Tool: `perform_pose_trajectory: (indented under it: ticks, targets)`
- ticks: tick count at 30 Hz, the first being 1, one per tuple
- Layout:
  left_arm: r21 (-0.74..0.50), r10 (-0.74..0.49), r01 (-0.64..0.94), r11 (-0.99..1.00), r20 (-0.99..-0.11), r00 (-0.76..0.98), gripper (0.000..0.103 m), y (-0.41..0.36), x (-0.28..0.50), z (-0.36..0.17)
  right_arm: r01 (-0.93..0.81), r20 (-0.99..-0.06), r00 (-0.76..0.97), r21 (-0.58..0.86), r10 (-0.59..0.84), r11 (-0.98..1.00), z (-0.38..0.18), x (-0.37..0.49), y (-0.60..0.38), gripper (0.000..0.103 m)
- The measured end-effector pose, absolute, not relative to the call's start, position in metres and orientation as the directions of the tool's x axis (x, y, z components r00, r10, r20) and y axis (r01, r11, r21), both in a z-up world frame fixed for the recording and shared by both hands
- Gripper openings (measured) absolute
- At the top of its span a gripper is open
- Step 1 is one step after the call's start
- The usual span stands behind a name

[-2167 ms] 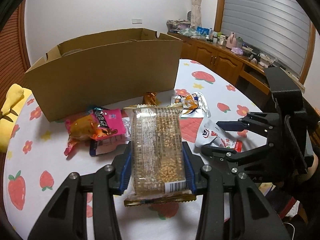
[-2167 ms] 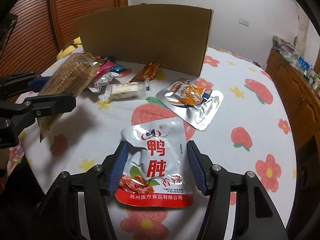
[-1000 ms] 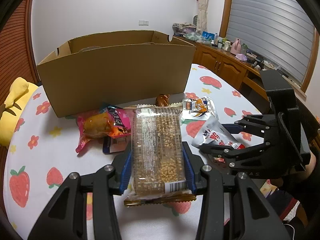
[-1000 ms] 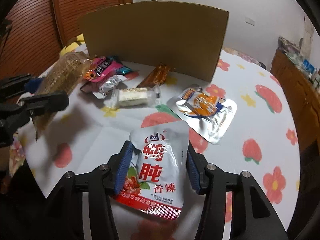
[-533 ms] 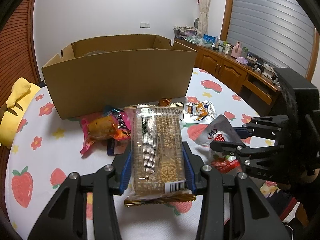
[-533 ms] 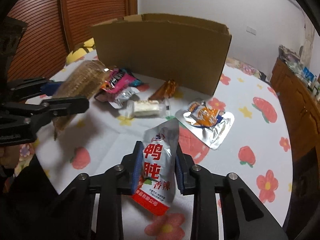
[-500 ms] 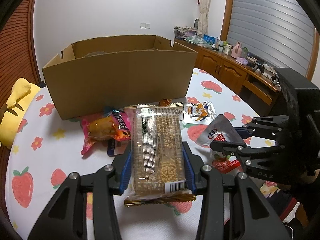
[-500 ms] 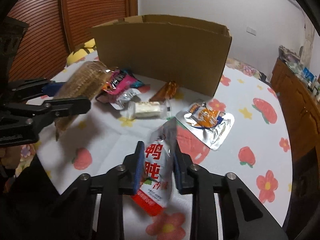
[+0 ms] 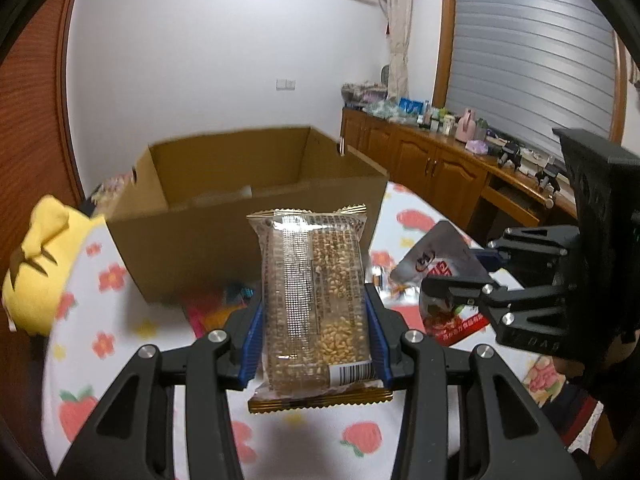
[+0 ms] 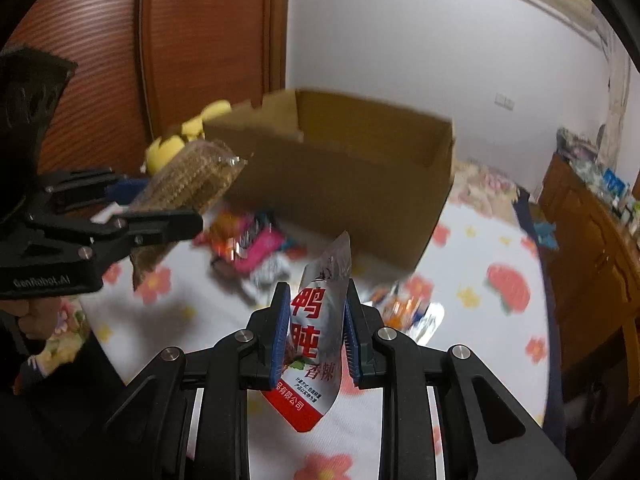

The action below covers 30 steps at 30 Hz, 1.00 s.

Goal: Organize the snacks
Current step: 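Carry the cereal bar and duck-gizzard pouch over the box with both tools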

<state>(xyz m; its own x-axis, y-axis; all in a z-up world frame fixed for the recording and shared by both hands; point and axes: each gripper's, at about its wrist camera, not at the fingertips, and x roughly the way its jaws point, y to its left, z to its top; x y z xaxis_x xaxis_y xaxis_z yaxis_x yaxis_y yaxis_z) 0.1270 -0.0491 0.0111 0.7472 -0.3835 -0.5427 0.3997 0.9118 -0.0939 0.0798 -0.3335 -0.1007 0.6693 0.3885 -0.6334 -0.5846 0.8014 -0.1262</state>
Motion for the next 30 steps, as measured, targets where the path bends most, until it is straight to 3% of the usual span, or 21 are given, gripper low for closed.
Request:
perform_pose_trajectory:
  ticks: [13, 30]
  targets:
    - [-0.022, -0.324, 0.361, 0.932, -0.494, 0.807, 0.043, -0.027, 0.196, 0.069, -0.604, -0.524, 0.717, -0.136, 0.460, 0.785, -0.023, 0.142, -0.312, 0.023]
    - [-0.011, -0.248, 0.294, 0.956, -0.566, 0.786, 0.043, -0.004, 0.295, 0.039, -0.597, -0.597, 0.665, -0.064, 0.448, 0.800, -0.052, 0.248, -0.299, 0.023]
